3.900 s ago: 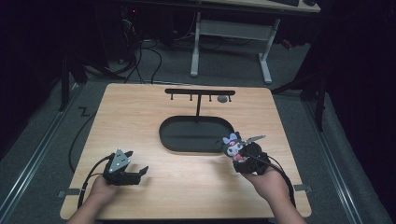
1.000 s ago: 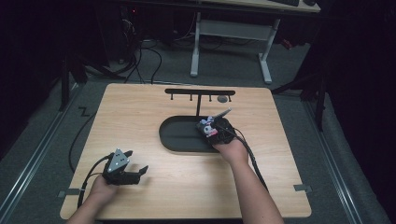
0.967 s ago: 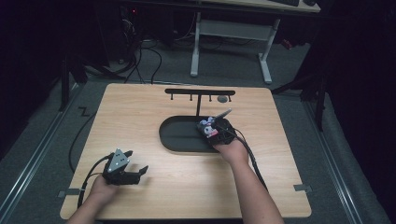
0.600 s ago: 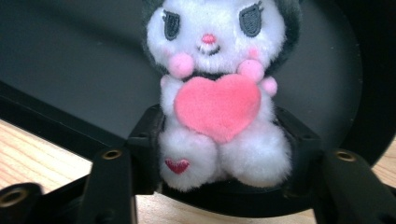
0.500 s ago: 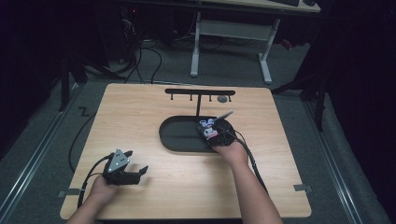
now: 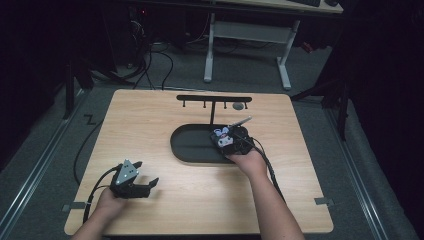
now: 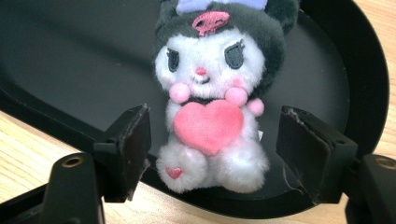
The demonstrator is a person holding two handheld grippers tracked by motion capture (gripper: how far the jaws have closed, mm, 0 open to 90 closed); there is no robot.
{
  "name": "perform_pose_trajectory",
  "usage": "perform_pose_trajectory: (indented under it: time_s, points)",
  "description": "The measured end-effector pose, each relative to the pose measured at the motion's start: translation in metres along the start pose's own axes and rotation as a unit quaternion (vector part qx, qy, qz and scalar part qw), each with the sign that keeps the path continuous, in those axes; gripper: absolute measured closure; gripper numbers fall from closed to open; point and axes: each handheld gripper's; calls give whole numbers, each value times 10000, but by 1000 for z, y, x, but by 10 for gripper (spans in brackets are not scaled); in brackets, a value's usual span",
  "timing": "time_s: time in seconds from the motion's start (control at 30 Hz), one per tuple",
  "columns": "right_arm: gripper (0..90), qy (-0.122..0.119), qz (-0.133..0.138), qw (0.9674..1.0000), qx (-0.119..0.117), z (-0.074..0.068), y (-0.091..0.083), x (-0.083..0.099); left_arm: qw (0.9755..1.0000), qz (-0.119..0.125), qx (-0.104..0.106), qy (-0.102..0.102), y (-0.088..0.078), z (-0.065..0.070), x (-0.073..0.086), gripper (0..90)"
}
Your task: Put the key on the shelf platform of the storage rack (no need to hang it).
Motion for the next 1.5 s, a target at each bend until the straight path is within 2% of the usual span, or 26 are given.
perform_pose_trajectory:
  time_s: [0.27,0.37,0.7,0.83,1.0,1.2,1.27,1.4,1.47,1.5]
  points:
    - [155,-41,71,9999,66,-1,-7,2,10000,-3,2,-1,0,0,0,154]
    - [148,-84,64,9998,182,-2,-9,4,10000,-4,4,2,0,0,0,154]
    - [130,-142,576,9981,189,-6,-21,45,10000,-24,-12,42,0,1,0,154]
    - [122,-106,683,9975,147,-5,-25,64,10000,-40,-26,53,1,1,0,154]
    - [122,-125,857,9960,240,-4,-30,91,10000,-48,-44,73,1,2,0,154]
    - [135,-145,1146,9931,227,-8,-31,123,9999,-62,-54,81,1,2,0,154]
    - [135,-113,1173,9928,214,-9,-31,127,9999,-60,-54,81,1,2,0,154]
    - [131,-9,1536,9880,139,-13,-37,152,10000,-43,-56,63,2,1,0,154]
    - [110,43,1610,9868,137,-13,-39,157,10000,-63,-50,56,2,1,0,154]
    - [100,490,2042,9777,-18,-12,-42,175,10000,-58,-58,54,2,1,0,154]
Point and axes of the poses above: each handheld gripper's, and its own axes: y roughly forward along the jaws, x roughly out of its underside, z roughly to its right, and after that the axes turned 9 degrees about -y, right-handed
